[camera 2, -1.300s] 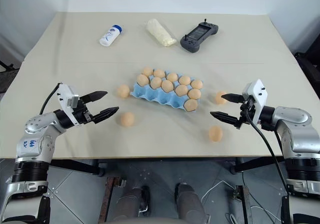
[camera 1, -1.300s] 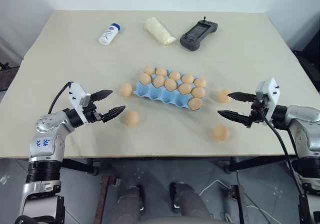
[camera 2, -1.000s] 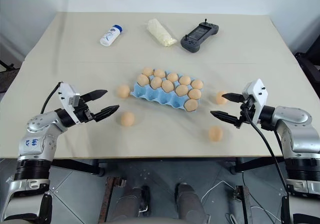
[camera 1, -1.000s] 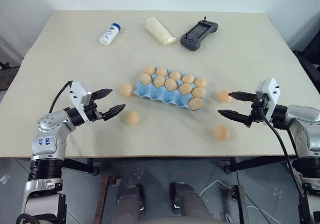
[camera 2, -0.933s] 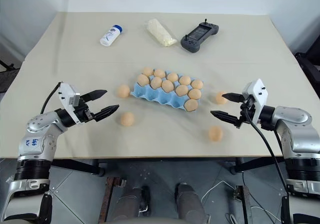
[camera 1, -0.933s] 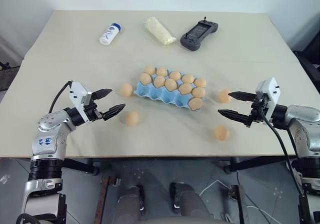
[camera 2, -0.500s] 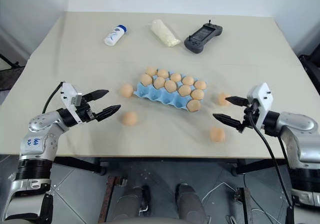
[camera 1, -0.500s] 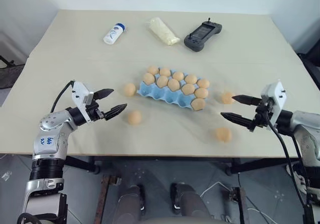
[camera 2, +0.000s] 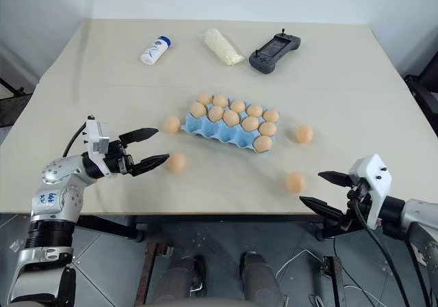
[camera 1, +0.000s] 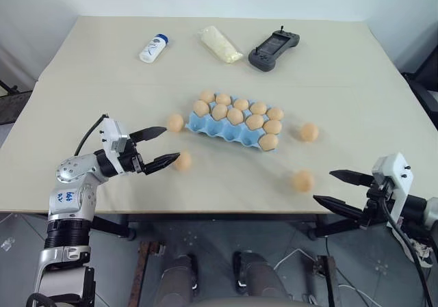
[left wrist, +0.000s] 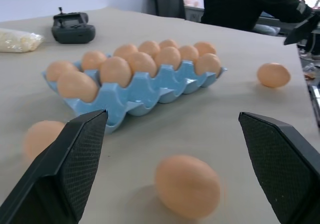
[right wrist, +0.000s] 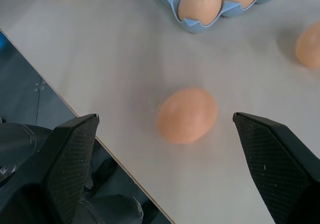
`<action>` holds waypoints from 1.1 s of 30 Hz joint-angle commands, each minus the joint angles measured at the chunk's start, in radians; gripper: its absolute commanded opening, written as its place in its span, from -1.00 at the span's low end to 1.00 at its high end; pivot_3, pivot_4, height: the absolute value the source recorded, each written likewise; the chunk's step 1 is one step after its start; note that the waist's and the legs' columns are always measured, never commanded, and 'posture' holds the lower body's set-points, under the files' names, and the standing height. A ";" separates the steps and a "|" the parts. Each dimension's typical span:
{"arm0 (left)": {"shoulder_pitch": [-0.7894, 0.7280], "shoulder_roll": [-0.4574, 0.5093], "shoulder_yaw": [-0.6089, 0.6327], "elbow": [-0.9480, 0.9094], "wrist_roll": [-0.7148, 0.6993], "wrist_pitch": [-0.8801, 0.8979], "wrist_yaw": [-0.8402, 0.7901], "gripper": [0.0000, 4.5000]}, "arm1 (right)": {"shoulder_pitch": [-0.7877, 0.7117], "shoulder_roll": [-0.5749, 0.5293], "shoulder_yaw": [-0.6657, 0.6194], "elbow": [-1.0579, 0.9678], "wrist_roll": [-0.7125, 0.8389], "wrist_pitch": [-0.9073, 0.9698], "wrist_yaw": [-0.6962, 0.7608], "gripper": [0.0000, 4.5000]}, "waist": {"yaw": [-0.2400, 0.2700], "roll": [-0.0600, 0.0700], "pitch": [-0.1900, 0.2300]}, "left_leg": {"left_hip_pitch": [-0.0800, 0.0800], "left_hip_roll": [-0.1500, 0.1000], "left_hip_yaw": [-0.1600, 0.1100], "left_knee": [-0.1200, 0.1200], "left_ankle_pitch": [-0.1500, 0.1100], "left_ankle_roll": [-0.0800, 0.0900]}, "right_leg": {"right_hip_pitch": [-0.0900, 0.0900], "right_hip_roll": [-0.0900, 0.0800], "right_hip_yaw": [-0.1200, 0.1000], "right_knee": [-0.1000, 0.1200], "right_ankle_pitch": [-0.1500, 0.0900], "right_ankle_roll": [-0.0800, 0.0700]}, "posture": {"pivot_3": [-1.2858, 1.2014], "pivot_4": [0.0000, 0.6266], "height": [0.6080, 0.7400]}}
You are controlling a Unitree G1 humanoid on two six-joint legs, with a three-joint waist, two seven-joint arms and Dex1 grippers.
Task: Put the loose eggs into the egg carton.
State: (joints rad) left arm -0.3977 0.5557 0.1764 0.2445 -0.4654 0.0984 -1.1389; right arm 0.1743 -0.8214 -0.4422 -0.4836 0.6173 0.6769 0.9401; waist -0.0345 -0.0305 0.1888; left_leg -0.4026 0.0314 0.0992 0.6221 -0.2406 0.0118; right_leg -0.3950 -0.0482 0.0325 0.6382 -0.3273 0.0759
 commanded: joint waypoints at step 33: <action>0.060 0.002 0.014 -0.109 -0.015 -0.028 0.068 1.00 | -0.362 0.138 0.269 0.251 -0.146 -0.179 -0.131 -0.19 | 0.001 0.000 0.000 | -0.001 -0.001 -0.001 0.000 0.000 0.000 | -0.001 -0.001 -0.002 -0.001 0.000 0.000 | 0.03 -0.52 1.00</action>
State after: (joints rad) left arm -0.3377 0.5574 0.1772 0.1656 -0.4651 0.0764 -1.0741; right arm -0.1546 -0.6907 -0.1337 -0.1929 0.4427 0.5012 0.8251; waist -0.0336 -0.0306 0.1885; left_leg -0.4040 0.0306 0.0981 0.6221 -0.2407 0.0121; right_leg -0.3959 -0.0494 0.0309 0.6383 -0.3274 0.0758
